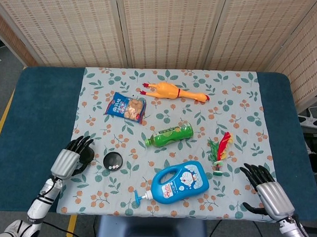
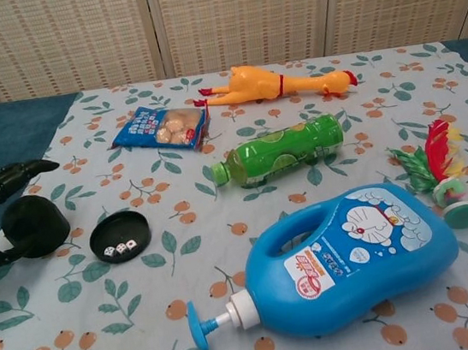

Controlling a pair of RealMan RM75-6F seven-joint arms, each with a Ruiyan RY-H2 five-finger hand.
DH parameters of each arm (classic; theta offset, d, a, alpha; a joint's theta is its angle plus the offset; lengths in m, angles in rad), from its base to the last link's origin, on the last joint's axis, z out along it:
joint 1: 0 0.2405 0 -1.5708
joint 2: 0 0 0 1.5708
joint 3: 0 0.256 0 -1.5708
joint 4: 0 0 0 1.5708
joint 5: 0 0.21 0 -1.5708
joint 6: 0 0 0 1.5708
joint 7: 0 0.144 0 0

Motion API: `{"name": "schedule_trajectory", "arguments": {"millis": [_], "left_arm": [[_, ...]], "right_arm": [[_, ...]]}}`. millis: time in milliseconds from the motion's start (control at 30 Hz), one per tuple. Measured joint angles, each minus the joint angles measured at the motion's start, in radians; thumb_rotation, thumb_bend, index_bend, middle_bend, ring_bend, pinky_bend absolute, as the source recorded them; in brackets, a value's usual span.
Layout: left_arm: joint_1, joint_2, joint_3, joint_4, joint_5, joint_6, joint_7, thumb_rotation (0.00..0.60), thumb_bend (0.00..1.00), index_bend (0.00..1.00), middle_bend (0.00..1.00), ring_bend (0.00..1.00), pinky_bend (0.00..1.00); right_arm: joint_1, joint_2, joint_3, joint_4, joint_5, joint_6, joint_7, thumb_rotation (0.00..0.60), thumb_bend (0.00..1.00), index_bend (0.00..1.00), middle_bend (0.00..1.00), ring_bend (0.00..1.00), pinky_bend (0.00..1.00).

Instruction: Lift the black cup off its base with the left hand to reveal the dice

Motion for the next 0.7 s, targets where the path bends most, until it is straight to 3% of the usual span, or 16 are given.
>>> {"name": "schedule_trajectory", "arguments": {"millis": [233, 400, 500, 700], "left_arm": [[0.025, 0.074, 0.011, -0.122, 0.038, 0.087, -0.001, 0.600, 0.41, 0.00, 0.00, 0.00, 0.11], [0.125, 0.176, 0.029, -0.245, 0.066, 0.297, 0.047, 0.600, 0.42, 0.00, 0.00, 0.00, 0.09], [0.233, 0.245, 0.044, -0.337, 0.041, 0.396, 0.148, 0.600, 0.42, 0.00, 0.00, 0.00, 0.06], [0.331, 0.353, 0.055, -0.563, -0.026, 0.424, 0.438, 0.600, 0.42, 0.00, 0.00, 0.00, 0.06]], "right_arm": [[-0.006, 0.005, -0.001, -0.002, -0.004, 0.014, 0.000, 0.550, 0.11, 0.00, 0.00, 0.00, 0.00], [-0.020, 0.005, 0.016, 0.001, 0.029, 0.037, -0.028, 0.550, 0.11, 0.00, 0.00, 0.00, 0.00], [-0.032, -0.006, 0.034, 0.000, 0.068, 0.055, -0.083, 0.548, 0.11, 0.00, 0.00, 0.00, 0.00], [-0.057, -0.034, 0.069, -0.010, 0.122, 0.096, -0.142, 0.544, 0.11, 0.00, 0.00, 0.00, 0.00]]}}
